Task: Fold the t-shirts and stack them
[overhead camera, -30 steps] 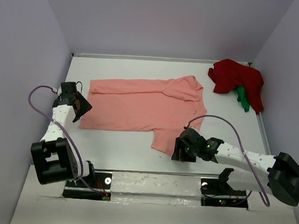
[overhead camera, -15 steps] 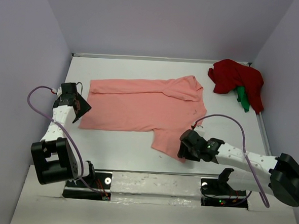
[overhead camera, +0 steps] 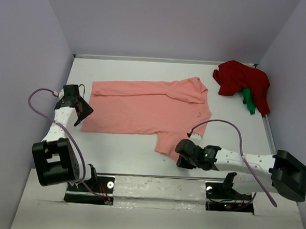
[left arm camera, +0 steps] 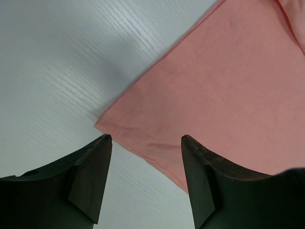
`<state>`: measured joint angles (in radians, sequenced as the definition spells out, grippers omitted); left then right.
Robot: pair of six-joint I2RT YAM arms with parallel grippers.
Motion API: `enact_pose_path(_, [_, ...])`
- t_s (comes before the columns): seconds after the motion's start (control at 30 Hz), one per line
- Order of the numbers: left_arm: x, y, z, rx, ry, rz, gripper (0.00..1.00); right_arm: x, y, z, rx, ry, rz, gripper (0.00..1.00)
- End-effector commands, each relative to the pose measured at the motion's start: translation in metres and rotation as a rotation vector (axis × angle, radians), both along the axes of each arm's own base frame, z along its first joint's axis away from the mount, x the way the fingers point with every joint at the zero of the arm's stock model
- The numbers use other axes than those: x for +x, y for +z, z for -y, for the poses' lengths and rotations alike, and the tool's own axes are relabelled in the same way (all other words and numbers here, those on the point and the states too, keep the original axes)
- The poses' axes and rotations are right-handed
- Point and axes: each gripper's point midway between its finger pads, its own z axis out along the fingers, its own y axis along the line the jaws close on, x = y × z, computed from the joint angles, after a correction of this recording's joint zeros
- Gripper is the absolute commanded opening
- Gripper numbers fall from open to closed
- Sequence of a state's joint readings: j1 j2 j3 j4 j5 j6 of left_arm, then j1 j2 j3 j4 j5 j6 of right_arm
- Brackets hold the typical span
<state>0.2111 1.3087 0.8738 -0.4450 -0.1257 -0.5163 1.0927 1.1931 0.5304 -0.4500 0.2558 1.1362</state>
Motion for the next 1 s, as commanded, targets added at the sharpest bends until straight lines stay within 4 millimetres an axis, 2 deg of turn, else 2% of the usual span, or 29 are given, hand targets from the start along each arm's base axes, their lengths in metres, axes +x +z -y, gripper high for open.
enact_pose_path(0.0, [-0.003,-0.012,0.000,-0.014,0.018,-0.029,0.70,-0.004,0.000,-0.012,-0.008,-0.020,0.005,0.24])
enact_pose_path(0.03, [-0.004,-0.013,-0.002,-0.004,0.025,-0.036,0.69,-0.002,0.004,-0.016,-0.009,-0.022,0.016,0.22])
enact_pose_path(0.07, [-0.006,-0.014,-0.003,0.003,0.024,-0.048,0.69,-0.003,0.001,-0.016,-0.031,-0.019,0.020,0.15])
enact_pose_path(0.1, [-0.005,-0.014,-0.004,0.007,0.029,-0.048,0.69,-0.001,0.001,-0.016,-0.037,-0.021,0.024,0.15])
enact_pose_path(0.23, [-0.006,-0.013,-0.005,0.010,0.037,-0.057,0.67,0.003,-0.001,-0.019,-0.037,-0.053,0.032,0.04])
enact_pose_path(0.3, [-0.006,-0.011,-0.007,0.023,0.048,-0.060,0.66,0.002,-0.001,-0.022,-0.031,-0.038,0.038,0.02])
enact_pose_path(0.33, [-0.004,-0.009,-0.007,0.027,0.048,-0.057,0.66,0.004,0.000,-0.024,-0.026,-0.038,0.045,0.04])
enact_pose_path(0.37, [-0.003,-0.008,-0.008,0.031,0.044,-0.062,0.66,0.005,0.001,-0.024,-0.025,-0.033,0.055,0.14])
enact_pose_path(0.47, [-0.002,-0.002,-0.011,0.063,0.057,-0.060,0.66,0.009,0.007,-0.024,-0.035,-0.012,0.101,0.33])
enact_pose_path(0.5, [0.000,0.001,-0.012,0.071,0.065,-0.048,0.66,0.011,0.013,-0.028,-0.033,0.004,0.121,0.36])
enact_pose_path(0.6, [0.001,0.007,-0.012,0.097,0.061,-0.023,0.66,0.019,0.022,-0.022,-0.112,-0.007,0.171,0.46])
enact_pose_path(0.7, [0.004,0.009,-0.012,0.116,0.046,-0.017,0.66,0.025,0.029,-0.005,-0.260,-0.063,0.204,0.51])
enact_pose_path(0.73, [0.004,0.010,-0.015,0.137,0.045,-0.023,0.66,0.026,0.030,0.006,-0.333,-0.074,0.207,0.52])
enact_pose_path(0.9, [0.005,0.010,-0.016,0.157,0.041,-0.024,0.67,0.021,0.025,0.019,-0.369,-0.127,0.177,0.53])
enact_pose_path(0.97, [0.006,0.008,-0.016,0.153,0.034,-0.027,0.67,0.013,0.017,0.026,-0.374,-0.135,0.144,0.53])
